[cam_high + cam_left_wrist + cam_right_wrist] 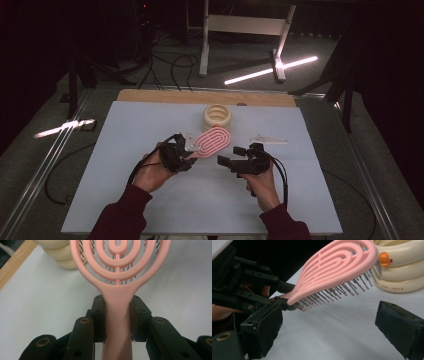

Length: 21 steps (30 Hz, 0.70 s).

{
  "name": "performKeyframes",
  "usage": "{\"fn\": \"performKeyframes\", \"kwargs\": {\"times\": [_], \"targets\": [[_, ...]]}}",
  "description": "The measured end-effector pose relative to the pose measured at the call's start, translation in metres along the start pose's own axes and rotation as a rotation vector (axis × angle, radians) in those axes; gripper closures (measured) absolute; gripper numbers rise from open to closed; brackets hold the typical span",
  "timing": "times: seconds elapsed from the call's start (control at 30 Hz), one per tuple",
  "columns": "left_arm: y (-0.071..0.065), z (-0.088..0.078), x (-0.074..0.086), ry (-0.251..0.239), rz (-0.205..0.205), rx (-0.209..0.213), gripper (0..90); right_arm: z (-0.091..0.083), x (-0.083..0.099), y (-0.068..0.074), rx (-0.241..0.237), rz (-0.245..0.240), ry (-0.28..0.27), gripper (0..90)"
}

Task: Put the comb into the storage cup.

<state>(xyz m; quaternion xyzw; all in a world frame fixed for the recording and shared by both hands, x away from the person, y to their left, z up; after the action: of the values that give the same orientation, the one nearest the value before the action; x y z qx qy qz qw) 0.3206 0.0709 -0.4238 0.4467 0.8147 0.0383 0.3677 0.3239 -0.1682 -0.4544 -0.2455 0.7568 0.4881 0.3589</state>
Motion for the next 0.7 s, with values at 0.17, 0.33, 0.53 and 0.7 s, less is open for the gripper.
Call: {"fn": "performKeyframes", "kwargs": {"times": [0.17, 0.33, 0.53, 0.7], "targets": [[-0.009, -0.001, -0.005, -0.032, 0.005, 0.003, 69.6, 0.005, -0.006, 0.005, -0.014, 0.002, -0.007, 7.4], [-0.013, -0.004, -0.007, -0.063, 0.002, 0.002, 69.6, 0.008, -0.012, 0.007, -0.022, 0.021, -0.027, 7.7], [-0.015, -0.006, -0.005, -0.106, -0.013, 0.000, 69.5, 0.011, -0.012, 0.004, -0.026, 0.061, -0.023, 14.4], [-0.019, -0.004, -0.003, -0.119, -0.014, 0.003, 69.5, 0.010, -0.014, 0.006, -0.042, 0.084, -0.050, 28.4]]}}
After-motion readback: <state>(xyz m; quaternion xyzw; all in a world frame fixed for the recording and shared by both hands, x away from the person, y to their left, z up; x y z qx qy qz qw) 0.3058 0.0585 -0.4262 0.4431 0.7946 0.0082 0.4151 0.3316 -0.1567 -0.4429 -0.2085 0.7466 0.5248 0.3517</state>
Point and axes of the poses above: each handheld gripper's, and its own axes: z roughly forward along the jaws, x roughly out of its underside, y roughly to its left, the point moved 1 cm from there along z, roughly forward along the jaws, and after that the axes turned 14 degrees about -x, right-handed, at the moved point
